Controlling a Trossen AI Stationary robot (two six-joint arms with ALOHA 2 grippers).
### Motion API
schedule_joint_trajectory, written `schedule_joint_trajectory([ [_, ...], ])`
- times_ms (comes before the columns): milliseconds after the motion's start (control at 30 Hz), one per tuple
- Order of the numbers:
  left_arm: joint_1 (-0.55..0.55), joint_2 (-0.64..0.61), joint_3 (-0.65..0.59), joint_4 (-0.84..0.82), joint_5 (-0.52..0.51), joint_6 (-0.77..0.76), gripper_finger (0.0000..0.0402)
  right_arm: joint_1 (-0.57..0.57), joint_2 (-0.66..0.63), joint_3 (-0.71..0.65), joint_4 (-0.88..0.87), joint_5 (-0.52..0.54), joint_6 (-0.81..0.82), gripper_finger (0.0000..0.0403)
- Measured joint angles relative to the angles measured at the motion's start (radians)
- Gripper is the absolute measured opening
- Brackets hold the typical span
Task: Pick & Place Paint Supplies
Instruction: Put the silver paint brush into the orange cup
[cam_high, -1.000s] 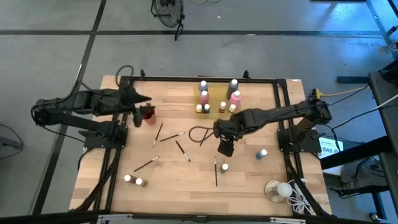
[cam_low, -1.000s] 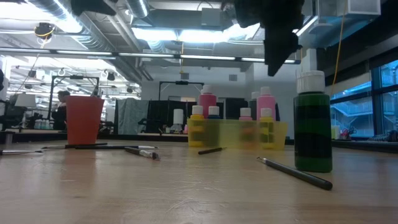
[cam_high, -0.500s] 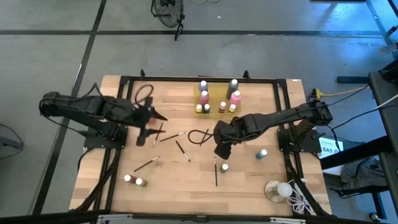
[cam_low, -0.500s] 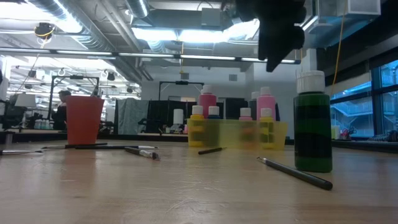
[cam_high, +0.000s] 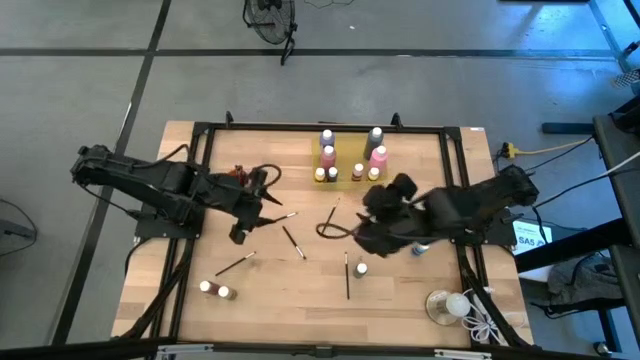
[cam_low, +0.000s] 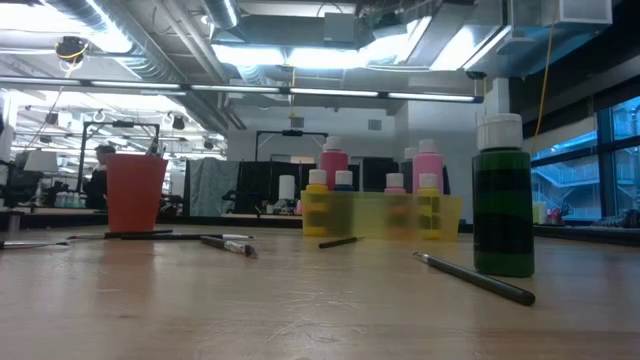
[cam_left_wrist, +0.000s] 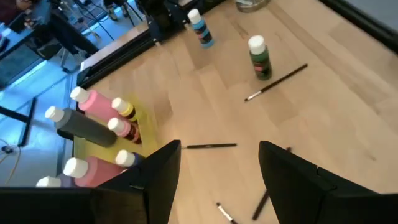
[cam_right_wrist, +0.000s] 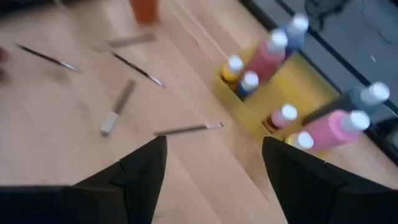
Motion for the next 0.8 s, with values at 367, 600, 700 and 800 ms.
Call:
schedule_joint_trajectory([
  [367,0.042,0.078,0.001,-0.012,0.111,0.076,0.0212,0.183,-0.001,0.359,0.0,0.113,-0.144,0.0268],
  [600,0.035,0.222,0.001,-0.02,0.14,0.014,0.0212,0.27,-0.001,0.393,0.045,0.123,-0.272,0.0268],
  [700,0.009,0.294,0.001,-0.016,0.112,0.015,0.0212,0.304,0.0,0.393,0.034,0.109,-0.281,0.0268],
  [800,-0.031,0.376,0.001,0.01,0.056,0.048,0.0212,0.341,0.015,0.393,0.034,0.11,-0.294,0.0268],
])
